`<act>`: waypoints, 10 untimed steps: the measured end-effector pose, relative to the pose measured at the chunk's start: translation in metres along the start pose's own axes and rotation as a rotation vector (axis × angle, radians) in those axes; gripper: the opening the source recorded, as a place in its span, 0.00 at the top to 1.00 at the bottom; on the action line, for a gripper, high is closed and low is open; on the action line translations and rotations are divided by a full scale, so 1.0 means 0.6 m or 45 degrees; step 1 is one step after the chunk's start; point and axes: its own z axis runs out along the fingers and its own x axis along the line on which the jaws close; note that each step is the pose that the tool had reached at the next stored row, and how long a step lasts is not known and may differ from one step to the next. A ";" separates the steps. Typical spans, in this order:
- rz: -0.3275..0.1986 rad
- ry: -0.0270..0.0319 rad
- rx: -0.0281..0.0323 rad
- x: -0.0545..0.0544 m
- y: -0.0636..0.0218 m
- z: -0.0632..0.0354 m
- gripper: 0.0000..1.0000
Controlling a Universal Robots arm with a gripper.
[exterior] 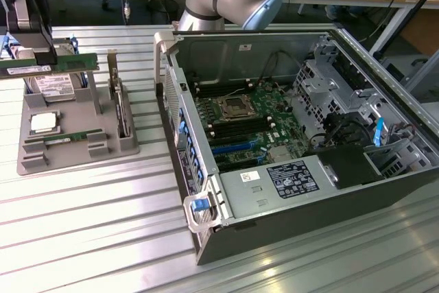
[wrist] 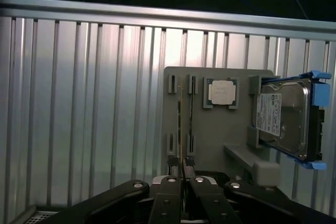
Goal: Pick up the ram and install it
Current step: 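Pick up the ram and move it above insertion slot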
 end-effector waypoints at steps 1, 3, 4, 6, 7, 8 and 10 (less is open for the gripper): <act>0.000 0.0001 -0.0001 0.000 -0.002 0.000 0.88; 0.000 0.0001 -0.0001 0.000 -0.005 0.000 0.88; 0.000 0.0001 -0.0001 0.001 -0.008 0.000 0.88; 0.000 0.0001 0.0000 0.001 -0.013 -0.001 0.88; 0.000 0.0001 -0.0001 0.001 -0.014 -0.001 0.88; 0.000 0.0000 0.0000 0.001 -0.016 -0.001 0.88; 0.000 0.0001 0.0000 0.001 -0.020 -0.001 0.88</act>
